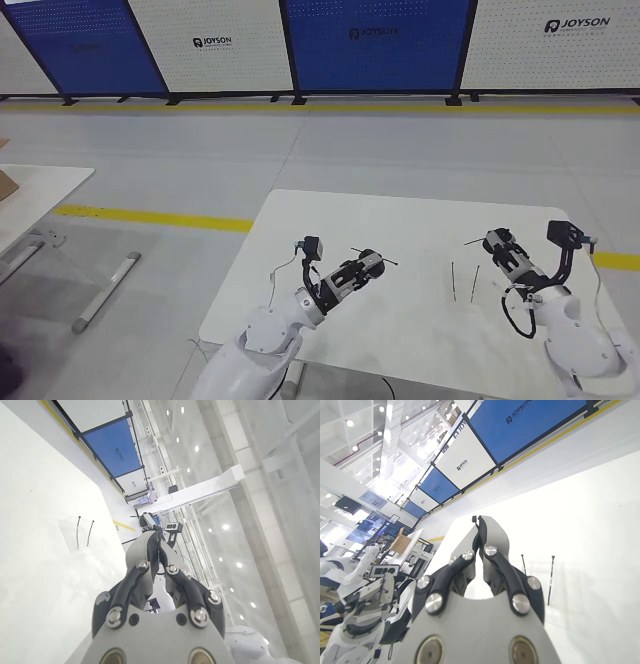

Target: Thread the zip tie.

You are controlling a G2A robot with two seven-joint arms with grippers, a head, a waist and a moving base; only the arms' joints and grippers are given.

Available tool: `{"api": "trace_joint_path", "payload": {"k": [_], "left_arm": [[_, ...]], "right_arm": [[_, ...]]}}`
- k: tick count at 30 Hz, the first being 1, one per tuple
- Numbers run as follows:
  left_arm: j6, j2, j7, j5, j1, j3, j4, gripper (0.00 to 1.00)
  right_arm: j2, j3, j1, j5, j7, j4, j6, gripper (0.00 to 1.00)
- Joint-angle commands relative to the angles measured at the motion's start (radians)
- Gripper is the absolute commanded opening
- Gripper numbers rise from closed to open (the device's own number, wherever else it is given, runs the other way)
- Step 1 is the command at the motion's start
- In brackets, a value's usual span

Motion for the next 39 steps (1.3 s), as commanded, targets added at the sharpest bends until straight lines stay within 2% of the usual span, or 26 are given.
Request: {"api": "trace_joint_path", "payload": {"k": [1,4,6,12,13,26,29,33,39], "left_arm": [[0.000,0.000,0.000,0.000,0.000,0.000,0.000,0.00],[-0.002,-0.002,0.058,0.068,-0.010,0.017,0.023,0.00],[-0.020,-0.006,0.125,0.134,-0.022,0.039,0.053,0.00],[-0.056,-0.020,0.271,0.241,-0.064,0.091,0.140,0.00],[-0.059,-0.022,0.279,0.244,-0.069,0.100,0.150,0.00],[-0.058,-0.022,0.280,0.245,-0.070,0.100,0.150,0.00],[-0.053,-0.026,0.353,0.310,-0.077,0.113,0.158,0.00],[-0.043,-0.036,0.431,0.379,-0.097,0.149,0.191,0.00],[-0.043,-0.036,0.431,0.379,-0.097,0.149,0.191,0.00]], "right_arm": [[0.000,0.000,0.000,0.000,0.000,0.000,0.000,0.00],[-0.001,-0.003,-0.005,-0.005,-0.007,0.001,-0.004,0.00],[-0.004,-0.020,-0.009,-0.025,-0.005,0.004,-0.018,0.00],[-0.015,-0.072,0.001,-0.026,0.022,0.031,-0.075,0.00],[-0.016,-0.078,0.001,-0.032,0.024,0.032,-0.078,0.00],[-0.017,-0.082,0.000,-0.039,0.028,0.032,-0.076,0.00],[-0.022,-0.090,-0.007,-0.044,-0.008,0.029,-0.085,0.00],[-0.030,-0.106,-0.008,-0.036,-0.029,0.033,-0.108,0.00],[-0.031,-0.107,-0.007,-0.041,-0.034,0.035,-0.105,0.00]]}}
